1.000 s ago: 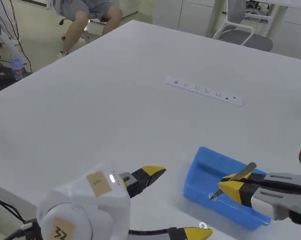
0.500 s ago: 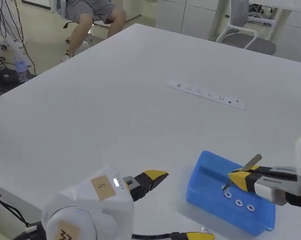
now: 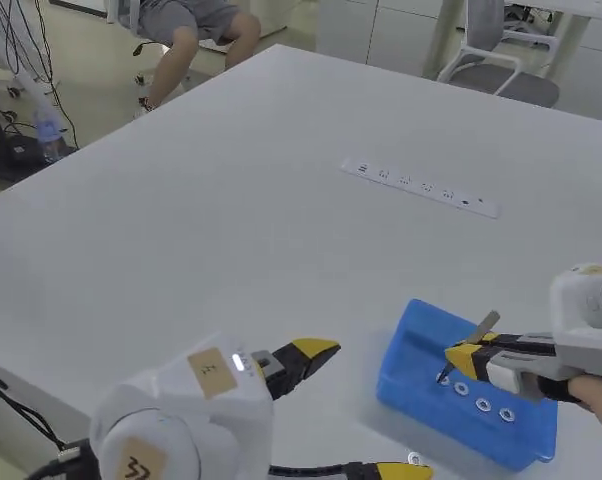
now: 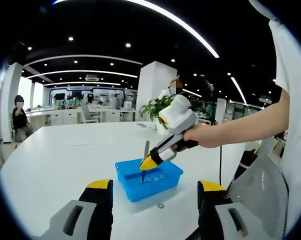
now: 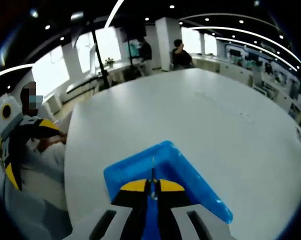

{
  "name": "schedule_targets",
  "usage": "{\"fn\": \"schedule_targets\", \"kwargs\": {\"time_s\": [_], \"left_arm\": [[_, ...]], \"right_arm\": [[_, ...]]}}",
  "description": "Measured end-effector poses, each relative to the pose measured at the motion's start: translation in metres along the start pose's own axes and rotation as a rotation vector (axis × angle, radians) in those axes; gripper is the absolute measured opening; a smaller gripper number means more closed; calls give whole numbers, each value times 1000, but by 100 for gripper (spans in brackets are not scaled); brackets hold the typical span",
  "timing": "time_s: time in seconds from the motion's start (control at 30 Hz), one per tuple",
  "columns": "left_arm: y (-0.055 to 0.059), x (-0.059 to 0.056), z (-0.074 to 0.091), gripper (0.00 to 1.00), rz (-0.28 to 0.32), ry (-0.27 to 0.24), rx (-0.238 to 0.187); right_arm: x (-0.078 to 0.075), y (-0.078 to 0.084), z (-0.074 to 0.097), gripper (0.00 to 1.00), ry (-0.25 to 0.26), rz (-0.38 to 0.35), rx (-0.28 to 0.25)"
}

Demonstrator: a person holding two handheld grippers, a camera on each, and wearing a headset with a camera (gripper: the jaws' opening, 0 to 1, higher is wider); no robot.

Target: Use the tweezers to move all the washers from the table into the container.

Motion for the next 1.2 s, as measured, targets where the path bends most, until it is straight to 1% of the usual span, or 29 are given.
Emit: {"fn": "schedule_targets", "kwargs": {"time_s": [0.27, 0.43, 0.6, 0.67, 0.8, 0.9, 1.07, 1.13, 1.2], "left_arm": [[1, 0, 1, 69, -1, -3, 1], [1, 1, 1, 69, -3, -5, 1], [1, 0, 1, 69, -5, -6, 0], [0, 0, 1, 69, -5, -6, 1], [-1, -1, 1, 69, -2, -2, -7], [0, -1, 1, 69, -3, -3, -3], [-1, -2, 0, 69, -4, -1, -3], [-2, -2, 1, 69, 0, 2, -11], [-1, -2, 1, 69, 0, 1, -8]], "right_arm": [[-5, 3, -8, 4, 10, -7, 12], [-5, 5, -8, 4, 15, 5, 11], [-4, 6, -7, 4, 11, 7, 12], [-2, 7, -6, 4, 13, 27, 11], [1, 8, -1, 4, 18, 49, -2], [3, 8, 5, 4, 22, 55, -13], [9, 2, 21, 4, 24, 72, -54], [12, 1, 26, 4, 20, 76, -62], [17, -2, 31, 4, 23, 85, -74]]}}
Point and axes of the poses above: the centre of the closed fingertips' face, and the gripper's own axes: z roughly backward along the fingers, x roughly to its left, y roughly out of its underside, the point moved 5 cm from there along z, roughly backward along the fingers, and after that the axes turned 5 degrees about x, right-handed, at the moved point
